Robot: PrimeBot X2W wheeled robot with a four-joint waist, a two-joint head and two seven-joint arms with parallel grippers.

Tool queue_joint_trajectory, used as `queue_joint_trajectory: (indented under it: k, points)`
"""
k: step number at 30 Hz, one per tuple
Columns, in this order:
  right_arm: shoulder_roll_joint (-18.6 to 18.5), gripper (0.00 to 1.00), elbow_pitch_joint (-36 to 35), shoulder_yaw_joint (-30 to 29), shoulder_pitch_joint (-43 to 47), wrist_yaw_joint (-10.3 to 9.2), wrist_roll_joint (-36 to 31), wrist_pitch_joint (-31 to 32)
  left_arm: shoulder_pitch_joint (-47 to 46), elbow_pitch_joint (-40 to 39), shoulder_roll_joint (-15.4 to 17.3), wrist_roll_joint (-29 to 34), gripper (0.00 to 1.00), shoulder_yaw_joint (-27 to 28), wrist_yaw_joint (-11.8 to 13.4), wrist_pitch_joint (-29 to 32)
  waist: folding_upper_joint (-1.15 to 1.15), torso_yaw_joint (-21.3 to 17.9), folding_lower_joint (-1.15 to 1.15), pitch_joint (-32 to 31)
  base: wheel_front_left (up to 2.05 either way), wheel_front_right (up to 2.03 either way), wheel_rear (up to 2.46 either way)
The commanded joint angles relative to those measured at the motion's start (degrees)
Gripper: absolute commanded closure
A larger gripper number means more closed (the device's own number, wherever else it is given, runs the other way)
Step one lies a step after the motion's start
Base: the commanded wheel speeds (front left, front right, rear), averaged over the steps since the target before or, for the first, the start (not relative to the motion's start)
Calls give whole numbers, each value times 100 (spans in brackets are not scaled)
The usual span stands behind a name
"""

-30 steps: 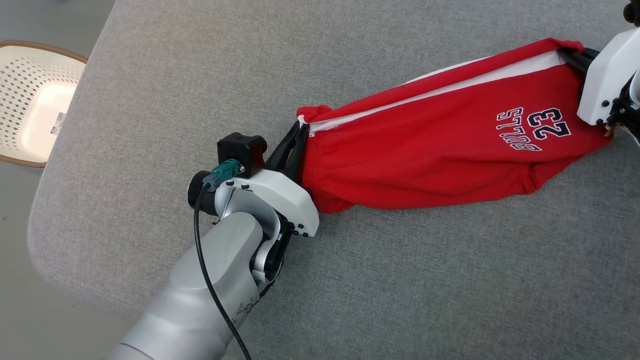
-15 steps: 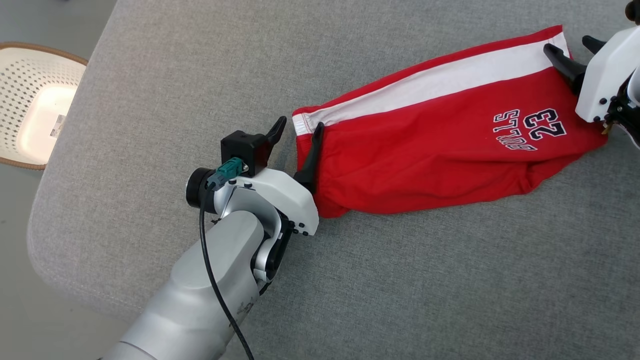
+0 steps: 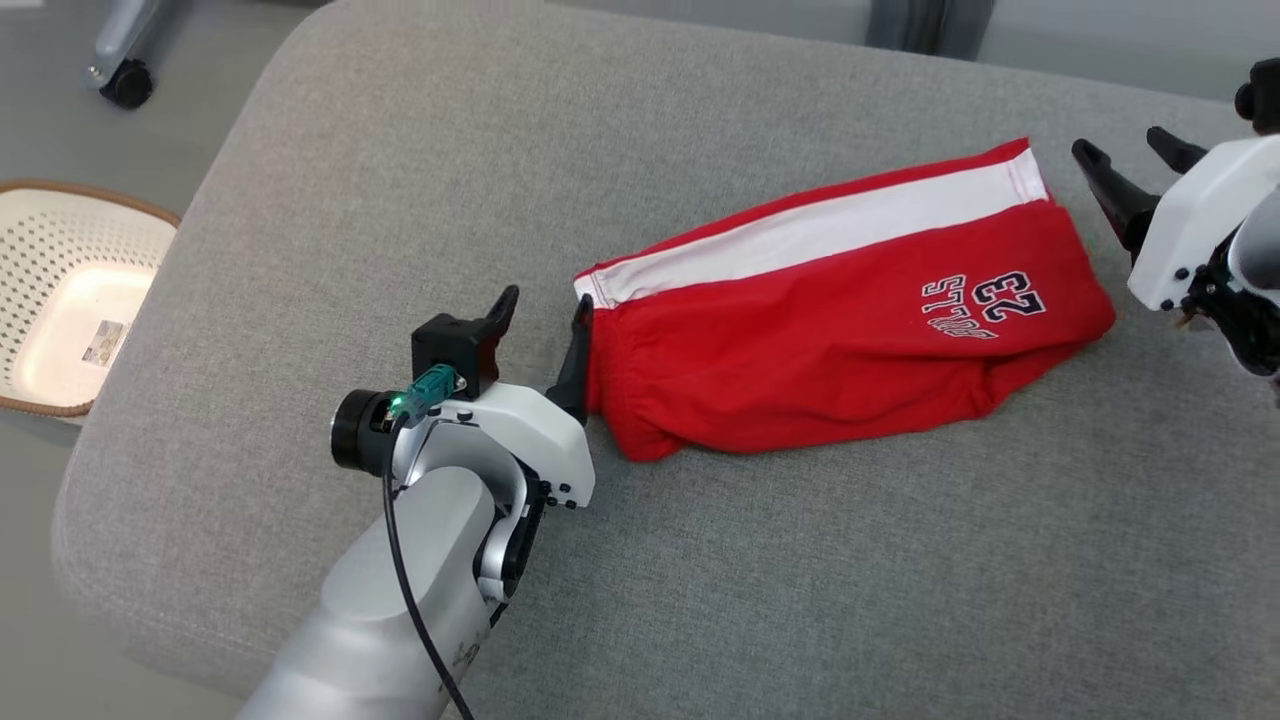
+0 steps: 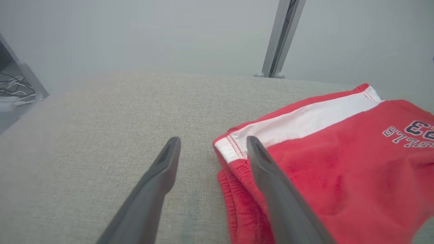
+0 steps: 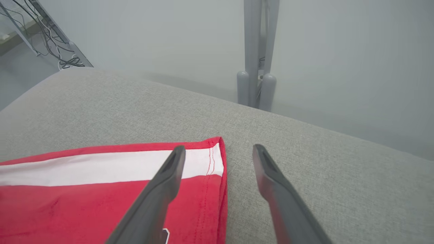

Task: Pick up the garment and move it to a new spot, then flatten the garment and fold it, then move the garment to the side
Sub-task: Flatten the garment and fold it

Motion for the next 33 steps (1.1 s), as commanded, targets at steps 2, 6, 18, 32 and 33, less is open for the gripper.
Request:
queue_joint_trajectory:
  k: [2,6,18,32,33]
  points:
    - [-46,0,-69,3,165,-3,7,-271,83,-35,33,214,0,206,55,-18,0,-145,0,-367,0,0,0]
    - [-54,0,-171,22,463,-3,-217,-979,404,-284,97,780,0,765,71,-18,0,-316,0,-778,0,0,0]
    - [84,0,-1196,-2957,1981,-3,-2036,-1345,2090,-2244,337,2608,0,2215,105,-18,0,-1041,0,-1630,0,0,0]
    - [1493,0,-3675,-6370,5448,-3,-5087,-1342,3617,-3585,63,3356,0,3198,-99,-17,0,-1344,0,-1853,0,0,0]
    - [1677,0,-3765,-6524,5703,-3,-5196,-1342,3767,-3612,47,3393,0,3233,-117,-18,0,-1337,0,-1875,0,0,0]
